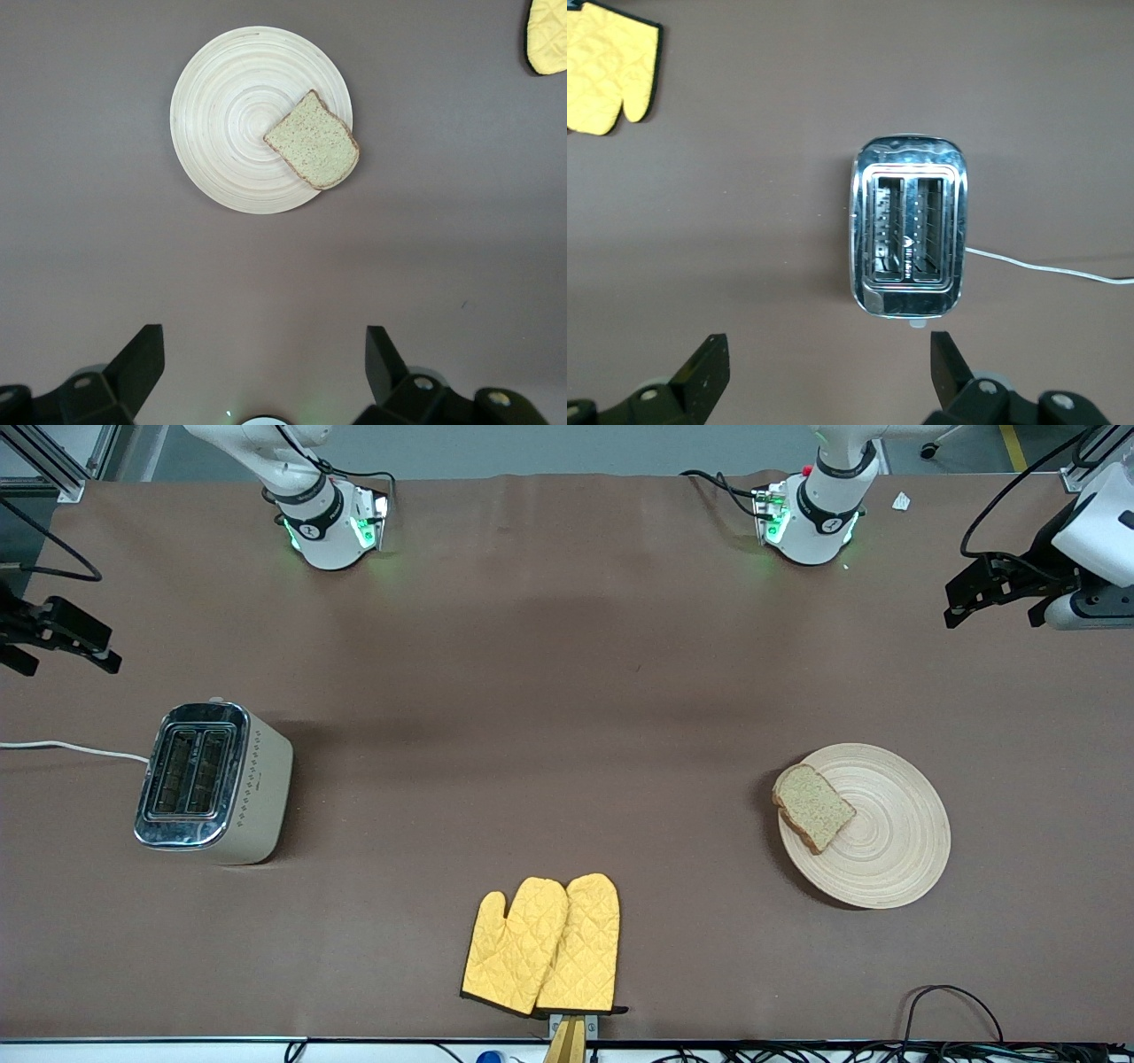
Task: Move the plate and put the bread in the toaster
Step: 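Move the left gripper down toward the rim of the wooden plate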
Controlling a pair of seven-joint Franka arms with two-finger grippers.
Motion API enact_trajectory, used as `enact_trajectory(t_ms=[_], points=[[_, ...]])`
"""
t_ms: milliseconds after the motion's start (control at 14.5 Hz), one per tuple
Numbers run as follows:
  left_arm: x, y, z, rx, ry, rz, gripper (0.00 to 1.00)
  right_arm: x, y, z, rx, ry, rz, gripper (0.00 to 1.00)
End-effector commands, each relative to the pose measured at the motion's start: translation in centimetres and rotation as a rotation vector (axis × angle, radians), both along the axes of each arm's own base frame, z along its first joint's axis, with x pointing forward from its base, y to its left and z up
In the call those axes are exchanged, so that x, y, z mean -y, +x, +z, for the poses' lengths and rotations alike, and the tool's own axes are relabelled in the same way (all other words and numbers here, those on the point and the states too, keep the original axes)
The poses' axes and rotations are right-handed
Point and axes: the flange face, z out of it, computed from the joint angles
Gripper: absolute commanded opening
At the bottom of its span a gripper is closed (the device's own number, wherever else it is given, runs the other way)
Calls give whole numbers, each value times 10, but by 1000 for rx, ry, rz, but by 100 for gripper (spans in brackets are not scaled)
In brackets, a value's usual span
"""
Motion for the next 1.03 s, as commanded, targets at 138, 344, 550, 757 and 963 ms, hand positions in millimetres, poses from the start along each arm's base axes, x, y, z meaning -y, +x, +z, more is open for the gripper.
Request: enact_trajectory(t_ms=[138, 344, 550, 757, 963], points=[[-3, 2, 6, -3, 8, -19, 100, -12, -13, 3, 2, 10, 16, 100], [-18, 21, -9, -27, -1, -11, 100, -9, -12, 2, 5, 10, 10, 100], [-45, 56, -41, -58, -61, 11, 100, -5, -12, 2, 5, 10, 4, 100], [-65, 87, -74, -21, -75, 11, 100, 5, -11, 1, 5, 10, -15, 100], [-110, 116, -122, -12, -66, 42, 100, 5, -13, 0, -14, 10, -13, 100]])
